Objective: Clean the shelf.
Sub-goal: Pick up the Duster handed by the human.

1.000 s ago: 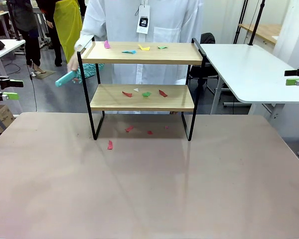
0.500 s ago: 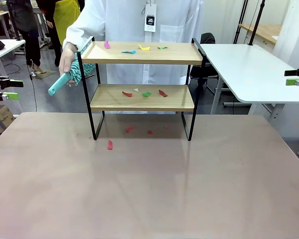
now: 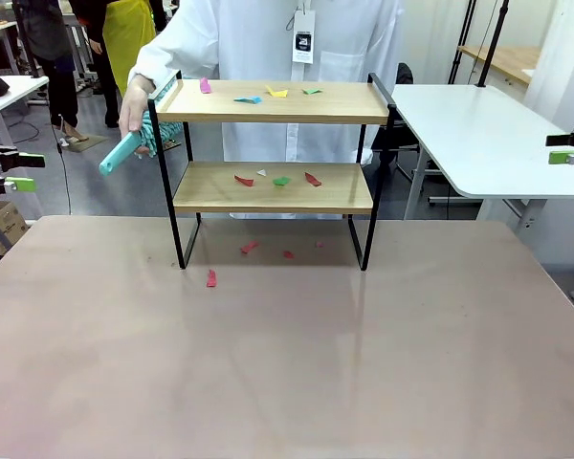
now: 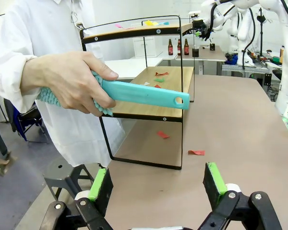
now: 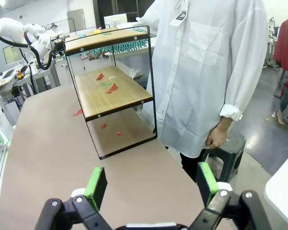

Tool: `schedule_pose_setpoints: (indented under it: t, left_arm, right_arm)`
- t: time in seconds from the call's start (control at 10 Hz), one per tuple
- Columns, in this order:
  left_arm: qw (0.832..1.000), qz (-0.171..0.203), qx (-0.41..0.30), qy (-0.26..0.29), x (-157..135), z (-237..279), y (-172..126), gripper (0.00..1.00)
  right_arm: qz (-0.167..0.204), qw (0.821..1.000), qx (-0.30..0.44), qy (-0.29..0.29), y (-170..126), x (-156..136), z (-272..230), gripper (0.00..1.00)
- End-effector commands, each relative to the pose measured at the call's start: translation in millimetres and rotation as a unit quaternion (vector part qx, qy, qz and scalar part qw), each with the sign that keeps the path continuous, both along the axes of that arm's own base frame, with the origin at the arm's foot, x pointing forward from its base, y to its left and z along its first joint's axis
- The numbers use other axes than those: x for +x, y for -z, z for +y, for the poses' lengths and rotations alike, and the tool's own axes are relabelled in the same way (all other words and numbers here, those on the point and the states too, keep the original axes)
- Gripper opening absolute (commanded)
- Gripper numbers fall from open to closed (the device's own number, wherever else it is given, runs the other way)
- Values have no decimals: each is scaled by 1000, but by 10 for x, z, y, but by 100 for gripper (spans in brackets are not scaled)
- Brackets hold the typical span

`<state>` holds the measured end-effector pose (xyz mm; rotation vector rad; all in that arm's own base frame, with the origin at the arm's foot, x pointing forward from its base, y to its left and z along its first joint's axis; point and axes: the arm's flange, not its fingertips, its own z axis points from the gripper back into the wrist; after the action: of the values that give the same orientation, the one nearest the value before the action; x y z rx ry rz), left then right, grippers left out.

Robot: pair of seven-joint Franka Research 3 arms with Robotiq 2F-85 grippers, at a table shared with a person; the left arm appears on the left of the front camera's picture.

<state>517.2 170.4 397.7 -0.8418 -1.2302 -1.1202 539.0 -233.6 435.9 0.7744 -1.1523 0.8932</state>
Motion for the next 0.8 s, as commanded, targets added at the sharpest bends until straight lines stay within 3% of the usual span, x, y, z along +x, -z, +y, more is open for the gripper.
schedule_pose_setpoints:
  t: [0.0, 0.2, 0.4, 0.5, 0.6, 0.7]
  left_arm:
    - [1000, -2, 0, 0, -4, -1, -24, 100]
    - [1000, 0, 0, 0, 0, 0, 0, 100]
    - [997, 74, 6, -38, -82, -130, -535, 100]
    - [985, 151, 19, -85, -130, -207, -807, 100]
    - [972, 192, 40, -130, -195, -313, -1061, 100]
    - [972, 180, 56, -143, -323, -445, -1360, 100]
  right_arm:
    - [-1, 1000, 0, 0, -7, 3, 9, 100]
    - [-1, 1000, 0, 0, -7, 3, 9, 100]
    - [-1, 1000, 0, 0, -7, 3, 9, 100]
    - [-1, 1000, 0, 0, -7, 3, 9, 100]
    - [-1, 1000, 0, 0, -7, 3, 9, 100]
    - [-1, 1000, 0, 0, -7, 3, 9, 100]
